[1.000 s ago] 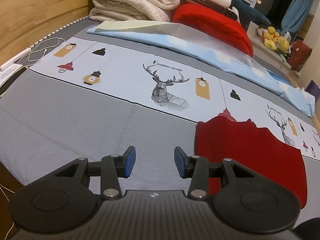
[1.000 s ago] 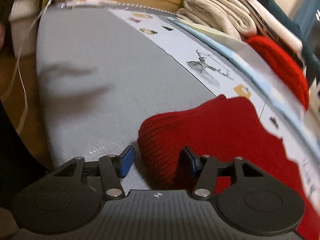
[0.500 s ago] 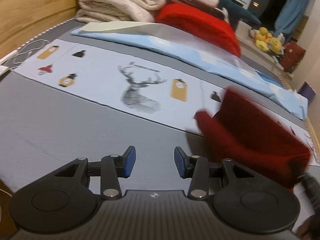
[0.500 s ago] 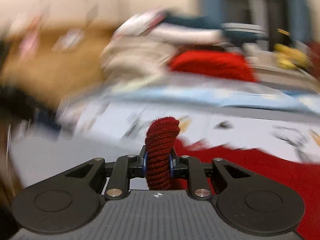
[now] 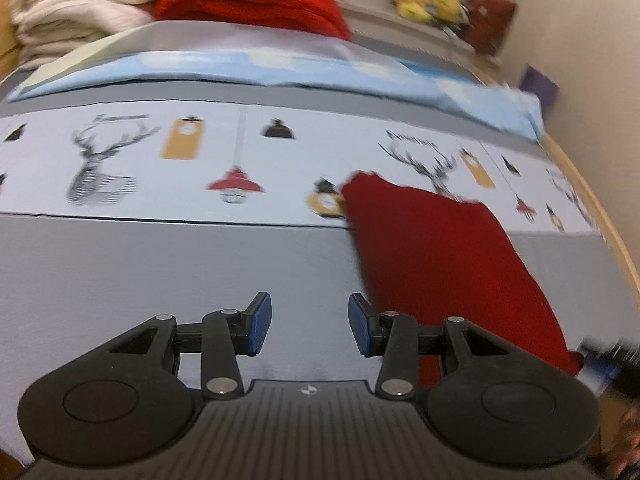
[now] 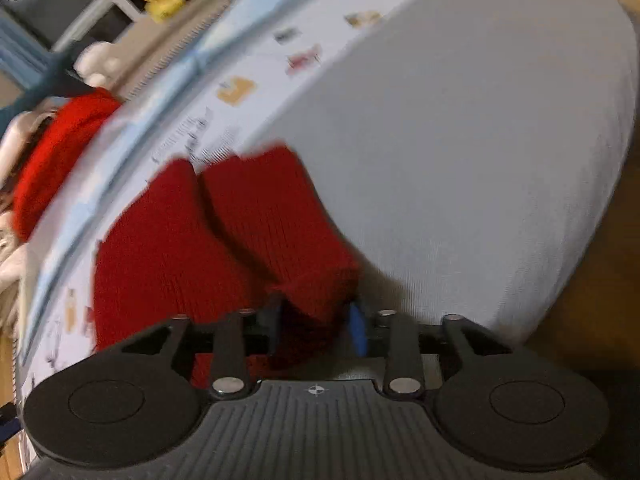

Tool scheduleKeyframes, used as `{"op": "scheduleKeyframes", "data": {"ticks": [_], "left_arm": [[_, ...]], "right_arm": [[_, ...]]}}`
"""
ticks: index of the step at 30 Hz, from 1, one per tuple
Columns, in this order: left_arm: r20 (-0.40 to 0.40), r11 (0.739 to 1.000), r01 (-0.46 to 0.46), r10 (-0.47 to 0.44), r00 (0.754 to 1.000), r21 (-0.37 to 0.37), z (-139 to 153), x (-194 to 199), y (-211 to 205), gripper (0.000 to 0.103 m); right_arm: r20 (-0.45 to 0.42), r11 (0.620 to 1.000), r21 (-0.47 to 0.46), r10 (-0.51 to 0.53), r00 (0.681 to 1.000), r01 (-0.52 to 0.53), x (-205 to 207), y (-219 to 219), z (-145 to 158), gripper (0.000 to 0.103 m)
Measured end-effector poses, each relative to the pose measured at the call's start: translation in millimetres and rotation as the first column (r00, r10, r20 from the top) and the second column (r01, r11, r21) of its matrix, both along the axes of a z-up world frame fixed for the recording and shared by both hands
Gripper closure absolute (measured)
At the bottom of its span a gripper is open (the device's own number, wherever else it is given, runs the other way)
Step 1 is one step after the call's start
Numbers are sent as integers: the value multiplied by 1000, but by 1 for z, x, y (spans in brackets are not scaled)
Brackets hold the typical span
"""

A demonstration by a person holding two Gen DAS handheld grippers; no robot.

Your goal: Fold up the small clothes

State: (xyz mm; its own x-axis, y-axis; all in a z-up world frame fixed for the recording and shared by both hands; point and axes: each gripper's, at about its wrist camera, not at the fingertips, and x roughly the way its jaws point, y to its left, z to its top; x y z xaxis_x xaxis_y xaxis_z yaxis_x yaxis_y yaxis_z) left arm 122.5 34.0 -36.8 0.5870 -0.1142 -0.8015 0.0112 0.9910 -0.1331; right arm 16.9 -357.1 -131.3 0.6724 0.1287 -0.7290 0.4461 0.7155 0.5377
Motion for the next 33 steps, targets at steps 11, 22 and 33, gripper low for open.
{"op": "scheduleKeyframes", "data": {"ticks": [11,22,33], "left_arm": [[-54,990,140,-140,989,-8,-27,7,-49,55],[-242,963,32,-99,965,-267,-78,60,-59,23],[-383,846,-220,20,923,-485,-140,99,-51,7]], "right_arm": [[44,871,-77,489,871,-485,98,15,4,44],[-73,899,-51,432,899,-436,105,0,-20,50],[-237,965,193,221,946,-177,101,-40,-74,42]]}}
